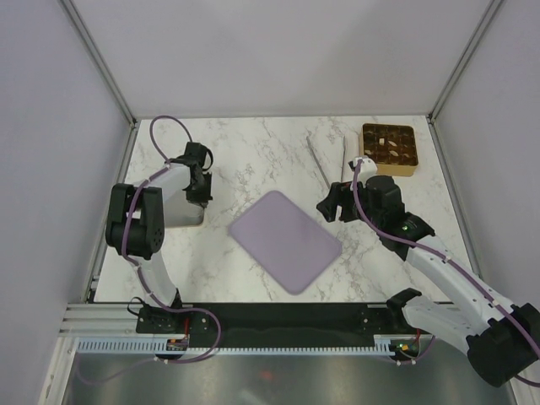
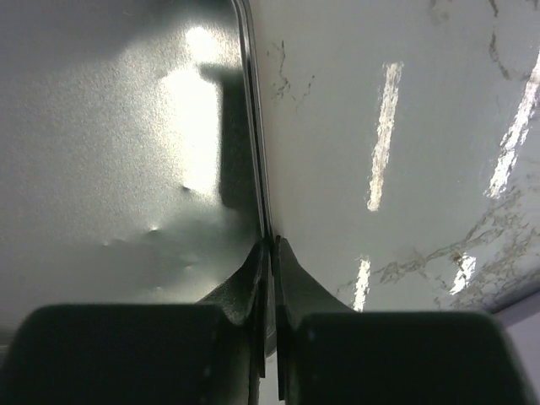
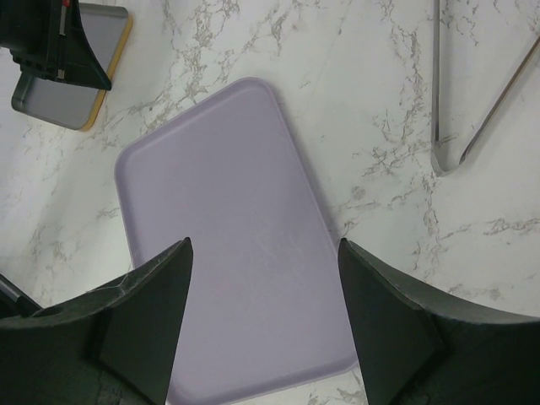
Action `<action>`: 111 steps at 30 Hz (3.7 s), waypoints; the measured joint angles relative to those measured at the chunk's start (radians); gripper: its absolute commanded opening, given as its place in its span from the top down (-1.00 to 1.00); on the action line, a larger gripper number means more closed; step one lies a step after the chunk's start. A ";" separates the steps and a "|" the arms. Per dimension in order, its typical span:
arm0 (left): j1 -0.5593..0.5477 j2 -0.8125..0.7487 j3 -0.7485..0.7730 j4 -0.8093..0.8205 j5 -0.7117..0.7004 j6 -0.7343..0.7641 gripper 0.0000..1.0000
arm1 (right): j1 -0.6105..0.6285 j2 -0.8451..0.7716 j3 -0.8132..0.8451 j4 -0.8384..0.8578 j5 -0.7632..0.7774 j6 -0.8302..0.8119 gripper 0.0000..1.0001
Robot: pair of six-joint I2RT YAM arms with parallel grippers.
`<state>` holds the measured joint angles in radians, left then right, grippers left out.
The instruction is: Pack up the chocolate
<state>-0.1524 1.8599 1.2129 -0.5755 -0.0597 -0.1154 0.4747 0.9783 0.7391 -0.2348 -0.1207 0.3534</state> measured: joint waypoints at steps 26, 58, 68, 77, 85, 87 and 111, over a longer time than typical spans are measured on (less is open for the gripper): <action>-0.074 -0.623 -0.058 -0.072 0.804 -0.100 0.95 | 0.034 0.265 0.124 0.394 -0.318 -0.201 -0.83; -0.289 -0.751 -0.175 -0.099 0.992 -0.104 0.95 | 0.150 0.433 0.579 -0.338 -0.678 -1.234 -0.88; -0.310 -0.700 -0.175 -0.094 1.031 -0.095 0.95 | 0.150 0.438 0.580 -0.444 -0.700 -1.303 -0.72; -0.328 -0.661 -0.173 -0.092 1.049 -0.074 0.95 | 0.145 0.475 0.596 -0.490 -0.716 -1.335 0.40; -0.325 -0.659 -0.147 -0.106 0.977 -0.063 0.68 | 0.131 0.483 0.605 -0.533 -0.703 -1.340 0.98; -0.326 -0.658 -0.121 -0.108 0.909 -0.070 0.46 | 0.127 0.483 0.606 -0.530 -0.698 -1.323 1.00; -0.241 -0.745 0.068 -0.031 0.242 -0.247 -0.24 | -0.029 0.578 0.684 -0.037 -0.610 -0.368 1.00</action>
<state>-0.3931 1.1152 1.2804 -0.6064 0.1825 -0.3622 0.4461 1.5562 1.4227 -0.2718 -0.7311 -0.0147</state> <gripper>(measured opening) 0.617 0.067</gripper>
